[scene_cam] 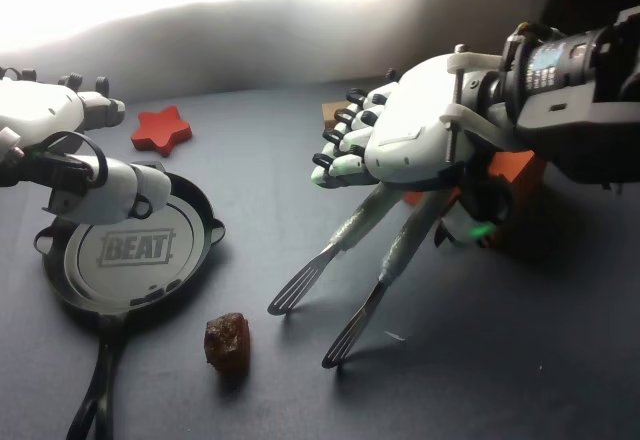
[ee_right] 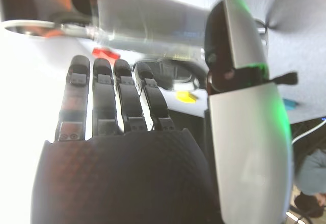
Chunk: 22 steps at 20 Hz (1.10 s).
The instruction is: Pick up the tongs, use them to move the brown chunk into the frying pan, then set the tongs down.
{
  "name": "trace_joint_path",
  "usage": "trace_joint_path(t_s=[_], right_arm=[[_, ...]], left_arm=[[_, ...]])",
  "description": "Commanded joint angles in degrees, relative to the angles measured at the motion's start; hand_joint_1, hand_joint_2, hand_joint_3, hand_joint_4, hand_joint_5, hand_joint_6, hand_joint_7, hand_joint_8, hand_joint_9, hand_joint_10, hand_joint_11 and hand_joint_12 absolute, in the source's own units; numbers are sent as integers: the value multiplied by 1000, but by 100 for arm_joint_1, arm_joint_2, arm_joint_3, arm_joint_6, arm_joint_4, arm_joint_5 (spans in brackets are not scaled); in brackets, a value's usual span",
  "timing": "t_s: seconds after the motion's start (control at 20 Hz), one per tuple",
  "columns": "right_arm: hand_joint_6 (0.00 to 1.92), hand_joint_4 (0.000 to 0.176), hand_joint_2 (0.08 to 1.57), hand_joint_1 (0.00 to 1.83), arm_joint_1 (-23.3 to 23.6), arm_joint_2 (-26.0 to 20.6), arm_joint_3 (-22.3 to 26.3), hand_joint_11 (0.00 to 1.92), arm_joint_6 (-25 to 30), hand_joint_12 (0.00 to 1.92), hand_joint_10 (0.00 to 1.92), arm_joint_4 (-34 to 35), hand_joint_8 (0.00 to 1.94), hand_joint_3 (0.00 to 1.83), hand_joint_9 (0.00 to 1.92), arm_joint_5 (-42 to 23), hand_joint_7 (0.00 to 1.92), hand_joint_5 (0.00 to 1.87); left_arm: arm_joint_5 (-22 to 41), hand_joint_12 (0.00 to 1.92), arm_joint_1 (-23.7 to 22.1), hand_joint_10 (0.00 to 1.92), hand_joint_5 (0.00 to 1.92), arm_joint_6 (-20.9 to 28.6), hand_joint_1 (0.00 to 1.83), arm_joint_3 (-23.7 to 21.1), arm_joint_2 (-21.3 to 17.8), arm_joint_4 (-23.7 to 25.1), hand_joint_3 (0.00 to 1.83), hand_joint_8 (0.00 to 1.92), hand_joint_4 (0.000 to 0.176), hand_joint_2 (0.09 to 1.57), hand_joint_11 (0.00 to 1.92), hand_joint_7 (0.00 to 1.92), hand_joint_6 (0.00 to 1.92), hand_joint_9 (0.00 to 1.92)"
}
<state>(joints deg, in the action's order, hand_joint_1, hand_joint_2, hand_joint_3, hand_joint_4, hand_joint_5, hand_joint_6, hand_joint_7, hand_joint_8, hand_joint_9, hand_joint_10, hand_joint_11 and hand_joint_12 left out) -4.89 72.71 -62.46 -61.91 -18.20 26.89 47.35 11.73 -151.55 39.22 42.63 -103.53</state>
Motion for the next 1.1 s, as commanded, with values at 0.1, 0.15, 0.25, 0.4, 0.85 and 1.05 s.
trace_joint_path(t_s=[0.1,0.15,0.25,0.4,0.85,1.05], right_arm=[[0,0,1073,1063,-28,77,-80,0,-14,0,0,-95,0,5,0,-389,0,0],[0,0,1060,1099,-36,117,-115,0,-3,0,0,-95,0,0,0,-389,0,0],[0,0,1080,1066,-36,187,-207,0,221,0,0,-95,0,8,0,-386,0,0],[0,0,1091,1061,-67,265,-308,0,284,0,0,-95,0,15,0,-346,0,0],[0,0,1009,1009,-315,424,-555,0,260,0,0,-94,0,0,0,-358,0,0],[0,0,1000,1014,-343,489,-555,0,242,0,0,-154,0,0,0,-404,0,0]], left_arm=[[95,985,-6,11,150,-12,146,31,-62,420,2,7,50,1285,0,223,2,300],[95,964,3,8,152,-10,171,30,-62,420,0,4,54,1280,0,226,2,298],[95,957,27,9,162,12,174,28,-62,420,0,7,45,1277,0,236,5,303],[95,966,35,7,171,12,169,27,-62,420,0,5,42,1280,0,241,6,305],[99,981,11,7,148,12,147,3,-62,421,0,5,50,1280,0,238,3,311],[221,963,11,4,159,-8,143,6,-62,427,1,2,45,1283,0,232,5,301]])
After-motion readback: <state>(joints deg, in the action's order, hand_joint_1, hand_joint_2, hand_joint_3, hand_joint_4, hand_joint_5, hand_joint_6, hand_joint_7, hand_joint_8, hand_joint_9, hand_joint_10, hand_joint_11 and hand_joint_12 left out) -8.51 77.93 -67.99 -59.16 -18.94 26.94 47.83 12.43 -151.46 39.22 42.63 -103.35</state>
